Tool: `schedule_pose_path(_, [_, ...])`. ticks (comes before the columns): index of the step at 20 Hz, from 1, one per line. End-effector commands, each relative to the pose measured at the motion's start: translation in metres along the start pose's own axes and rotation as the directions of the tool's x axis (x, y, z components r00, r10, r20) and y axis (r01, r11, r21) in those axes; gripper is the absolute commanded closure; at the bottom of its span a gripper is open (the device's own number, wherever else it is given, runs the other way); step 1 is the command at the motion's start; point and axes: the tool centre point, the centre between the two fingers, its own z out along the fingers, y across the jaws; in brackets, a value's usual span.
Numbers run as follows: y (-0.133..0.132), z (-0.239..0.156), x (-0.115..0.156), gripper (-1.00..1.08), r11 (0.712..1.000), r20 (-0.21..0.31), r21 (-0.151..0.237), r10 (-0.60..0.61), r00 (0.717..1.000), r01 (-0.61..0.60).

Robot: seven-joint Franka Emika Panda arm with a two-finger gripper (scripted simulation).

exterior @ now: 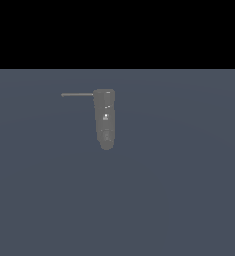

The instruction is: Turn on the faucet by rotating a designated handle.

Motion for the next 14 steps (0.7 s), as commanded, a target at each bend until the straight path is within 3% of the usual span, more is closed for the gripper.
schedule_pose_path(1, [-0.014,0.011,0.005,1.08,0.999,0.002,0.001,0.049,0.999,-0.049])
schedule_pose_path(14, [-0.08,0.064,0.043,1.08,0.955,0.015,0.001,0.295,0.955,-0.295])
